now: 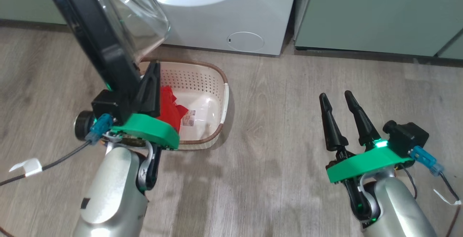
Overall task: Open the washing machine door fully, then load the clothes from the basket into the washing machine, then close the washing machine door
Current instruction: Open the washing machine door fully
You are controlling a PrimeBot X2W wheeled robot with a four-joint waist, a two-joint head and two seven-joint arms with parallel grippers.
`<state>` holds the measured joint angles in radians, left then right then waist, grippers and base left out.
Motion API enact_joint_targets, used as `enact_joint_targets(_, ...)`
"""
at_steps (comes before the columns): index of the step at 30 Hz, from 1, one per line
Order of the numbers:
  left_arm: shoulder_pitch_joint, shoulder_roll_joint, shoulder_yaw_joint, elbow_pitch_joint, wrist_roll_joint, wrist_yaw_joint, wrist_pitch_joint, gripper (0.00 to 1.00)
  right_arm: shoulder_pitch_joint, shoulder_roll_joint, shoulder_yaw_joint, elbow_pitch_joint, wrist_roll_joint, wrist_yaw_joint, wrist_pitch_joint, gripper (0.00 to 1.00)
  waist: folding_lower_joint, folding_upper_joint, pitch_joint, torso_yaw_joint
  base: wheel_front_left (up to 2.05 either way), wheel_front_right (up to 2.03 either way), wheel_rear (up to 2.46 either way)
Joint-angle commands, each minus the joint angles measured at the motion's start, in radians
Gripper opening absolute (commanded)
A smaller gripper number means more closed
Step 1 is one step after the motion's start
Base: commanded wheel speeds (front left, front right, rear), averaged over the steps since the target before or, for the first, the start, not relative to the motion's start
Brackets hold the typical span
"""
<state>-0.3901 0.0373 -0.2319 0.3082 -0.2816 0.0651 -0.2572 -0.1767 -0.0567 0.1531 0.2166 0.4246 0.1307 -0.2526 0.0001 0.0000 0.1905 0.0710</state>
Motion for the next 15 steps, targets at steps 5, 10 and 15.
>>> enact_joint_targets(5,-0.055,0.013,0.050,-0.004,-0.016,0.001,-0.005,0.00,-0.046,0.006,0.023,-0.031,-0.014,0.000,-0.009,1.00,-0.0001,0.0000,0.007,0.033,0.00,0.00,0.00)
enact_joint_targets(10,-0.062,0.013,0.062,0.003,-0.029,-0.002,-0.005,0.00,-0.044,0.003,0.019,-0.030,-0.022,0.000,-0.009,1.00,-0.0001,0.0000,0.019,0.074,0.00,0.00,0.00)
enact_joint_targets(15,-0.069,0.013,0.070,0.005,-0.030,-0.003,-0.005,0.00,-0.048,-0.002,0.022,-0.030,-0.025,0.000,-0.009,1.00,-0.0001,0.0000,0.033,0.109,0.00,0.00,0.00)
